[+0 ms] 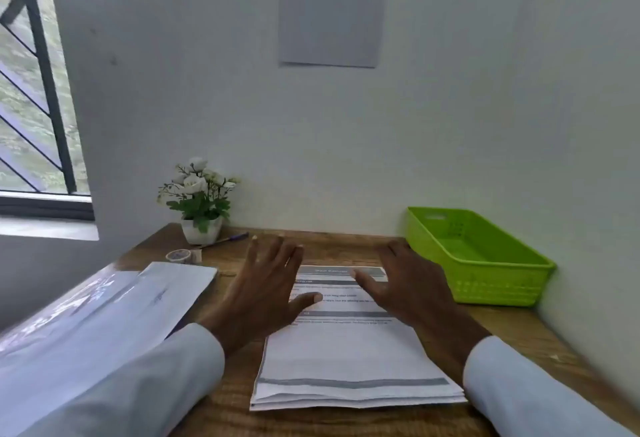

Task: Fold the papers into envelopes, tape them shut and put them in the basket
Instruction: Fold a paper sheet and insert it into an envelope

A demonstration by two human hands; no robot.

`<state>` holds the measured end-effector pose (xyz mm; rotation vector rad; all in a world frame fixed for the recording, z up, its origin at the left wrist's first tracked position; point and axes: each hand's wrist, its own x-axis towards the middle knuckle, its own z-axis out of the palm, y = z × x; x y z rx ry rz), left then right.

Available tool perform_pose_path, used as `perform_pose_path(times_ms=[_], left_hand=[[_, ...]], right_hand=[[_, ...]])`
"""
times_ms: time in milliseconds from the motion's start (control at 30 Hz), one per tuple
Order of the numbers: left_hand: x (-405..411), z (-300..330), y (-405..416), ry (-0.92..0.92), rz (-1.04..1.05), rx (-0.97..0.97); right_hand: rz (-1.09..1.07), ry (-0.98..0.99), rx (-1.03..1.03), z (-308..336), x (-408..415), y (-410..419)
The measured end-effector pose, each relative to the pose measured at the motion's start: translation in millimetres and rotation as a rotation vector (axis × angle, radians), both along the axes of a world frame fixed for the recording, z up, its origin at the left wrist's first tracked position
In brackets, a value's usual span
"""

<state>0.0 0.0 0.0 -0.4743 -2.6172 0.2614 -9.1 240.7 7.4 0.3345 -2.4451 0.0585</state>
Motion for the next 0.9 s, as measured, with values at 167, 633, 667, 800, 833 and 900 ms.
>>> perform_pose_path(times_ms=[167, 633, 667, 800, 833, 900], left_hand=[[-19, -30, -6, -0.053, 0.143, 0.160], [-25, -35, -3, -0.070, 0.115, 0.321], [-25, -35, -3, -0.071, 0.115, 0.327], [-25, -33, 0, -0.100, 0.131, 0.340], [-24, -31, 0, -0.103, 0.129, 0.355], [-24, -29, 0, -0.110, 0.129, 0.380]], right_hand=[[-0.221, -0.187, -0.080, -24, -6, 13], [-0.219, -0.178, -0.124, -27, -1, -1], [-0.204, -0.189, -0.137, -28, 1, -2], [-0.123, -0.250, -0.237, -34, 3, 0], [-0.107, -0.251, -0.261, -34, 3, 0], [-0.074, -0.235, -0.334, -33, 5, 1]])
